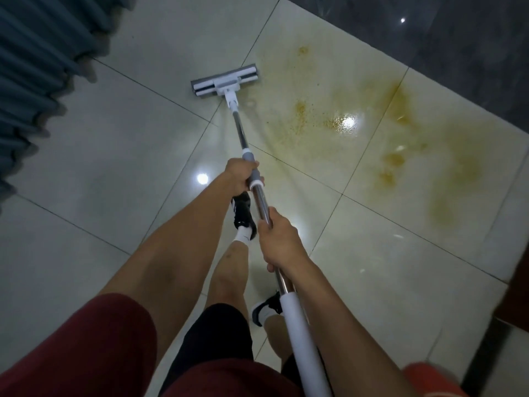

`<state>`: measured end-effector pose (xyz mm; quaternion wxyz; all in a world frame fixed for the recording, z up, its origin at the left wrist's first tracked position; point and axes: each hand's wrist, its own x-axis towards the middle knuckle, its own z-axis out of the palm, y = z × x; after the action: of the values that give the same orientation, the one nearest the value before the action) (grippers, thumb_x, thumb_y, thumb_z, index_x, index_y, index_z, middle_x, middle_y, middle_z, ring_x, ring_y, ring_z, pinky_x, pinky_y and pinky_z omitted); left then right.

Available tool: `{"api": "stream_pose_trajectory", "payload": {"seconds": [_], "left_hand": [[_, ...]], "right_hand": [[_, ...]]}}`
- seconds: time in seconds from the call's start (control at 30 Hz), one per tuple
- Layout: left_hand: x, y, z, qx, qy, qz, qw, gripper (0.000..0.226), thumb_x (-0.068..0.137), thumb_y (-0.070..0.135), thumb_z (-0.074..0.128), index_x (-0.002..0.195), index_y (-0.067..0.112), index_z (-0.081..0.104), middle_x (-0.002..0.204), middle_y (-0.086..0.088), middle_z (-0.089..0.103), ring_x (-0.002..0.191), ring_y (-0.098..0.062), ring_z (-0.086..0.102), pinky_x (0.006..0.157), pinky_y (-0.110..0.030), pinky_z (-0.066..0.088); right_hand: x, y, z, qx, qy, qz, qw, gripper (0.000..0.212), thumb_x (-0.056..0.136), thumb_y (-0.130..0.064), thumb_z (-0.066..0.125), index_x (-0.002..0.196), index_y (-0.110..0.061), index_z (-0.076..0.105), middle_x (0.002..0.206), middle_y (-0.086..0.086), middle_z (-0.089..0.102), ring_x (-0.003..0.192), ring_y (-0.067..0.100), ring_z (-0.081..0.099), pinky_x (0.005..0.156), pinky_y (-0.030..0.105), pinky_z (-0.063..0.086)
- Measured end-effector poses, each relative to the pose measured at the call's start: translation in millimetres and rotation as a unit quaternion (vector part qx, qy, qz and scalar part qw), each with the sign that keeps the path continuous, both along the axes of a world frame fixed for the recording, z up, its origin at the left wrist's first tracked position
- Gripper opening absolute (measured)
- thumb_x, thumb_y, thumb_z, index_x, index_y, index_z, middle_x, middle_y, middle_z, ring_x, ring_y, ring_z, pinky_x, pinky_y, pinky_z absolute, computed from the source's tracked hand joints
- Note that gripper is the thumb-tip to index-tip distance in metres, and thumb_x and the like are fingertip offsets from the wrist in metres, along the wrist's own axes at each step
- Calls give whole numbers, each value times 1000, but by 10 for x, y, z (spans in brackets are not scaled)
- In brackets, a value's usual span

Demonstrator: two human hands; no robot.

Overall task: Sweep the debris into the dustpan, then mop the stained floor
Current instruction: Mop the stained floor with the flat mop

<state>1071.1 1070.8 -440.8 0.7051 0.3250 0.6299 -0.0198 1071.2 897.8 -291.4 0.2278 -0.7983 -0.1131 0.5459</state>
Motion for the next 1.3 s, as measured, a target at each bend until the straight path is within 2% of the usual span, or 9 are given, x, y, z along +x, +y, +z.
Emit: {"api": "stream_pose_trajectory", "payload": {"seconds": [0.1,0.23,0.47,0.6,0.73,0.87,1.0,1.17,1.3], "left_hand": [[-169,-405,42,-27,-16,4,1000,17,97,6,62,110,-2,56,93,-21,58,61,-29,62,57,-42,59],[-182,-520,51,-6,-8,21,1000,6,98,3,60,93,5,58,85,-17,58,60,-28,59,66,-46,58],[54,101,56,26,-11,28,999,9,99,5,59,91,6,58,79,-14,56,58,-25,55,56,-39,56],[213,696,-28,31,-16,30,999,7,100,9,58,105,4,58,82,-15,56,58,-24,56,54,-35,57],[409,1326,-56,20,-22,16,999,18,99,9,60,116,5,56,92,-16,59,65,-25,60,63,-40,61],[583,1804,-20,41,-15,12,999,6,97,5,61,103,3,59,91,-17,59,62,-26,61,67,-42,60],[539,1852,-6,30,-9,-11,999,21,94,4,64,113,-1,56,95,-19,59,59,-28,63,63,-42,59],[297,1604,104,34,-2,-20,999,32,95,6,64,123,-4,56,95,-19,60,61,-27,63,61,-43,60],[-17,1259,243,34,3,-47,998,20,98,6,60,115,-2,55,98,-21,58,61,-27,62,57,-43,60]], "right_hand": [[-120,-388,116,2,-6,-4,1000,15,102,-23,39,110,-22,52,76,4,55,47,16,51,35,23,43],[-189,-473,100,14,-41,5,999,12,103,-23,40,106,-25,51,73,-2,54,52,11,51,37,15,37],[-52,194,-63,26,-41,-7,999,26,105,-26,41,128,-17,51,77,-8,50,60,6,49,50,20,42],[128,831,-191,32,-37,-14,999,30,106,-27,40,135,-21,48,79,-6,51,61,8,51,56,31,55],[377,1435,-289,16,-34,-14,999,39,105,-30,41,143,-21,43,87,2,55,58,16,54,47,32,54],[580,1926,-341,15,-44,11,999,33,102,-31,43,131,-16,49,84,4,53,63,23,53,70,50,61],[541,1935,-233,14,-40,25,999,18,103,-29,41,113,-18,50,75,4,53,54,22,52,65,51,61],[278,1744,-104,12,-44,38,998,19,103,-28,38,114,-15,48,84,5,53,55,19,50,63,45,61],[12,1371,-26,22,-32,54,998,9,104,-25,39,105,-17,42,89,7,53,54,18,49,60,37,55]]}}
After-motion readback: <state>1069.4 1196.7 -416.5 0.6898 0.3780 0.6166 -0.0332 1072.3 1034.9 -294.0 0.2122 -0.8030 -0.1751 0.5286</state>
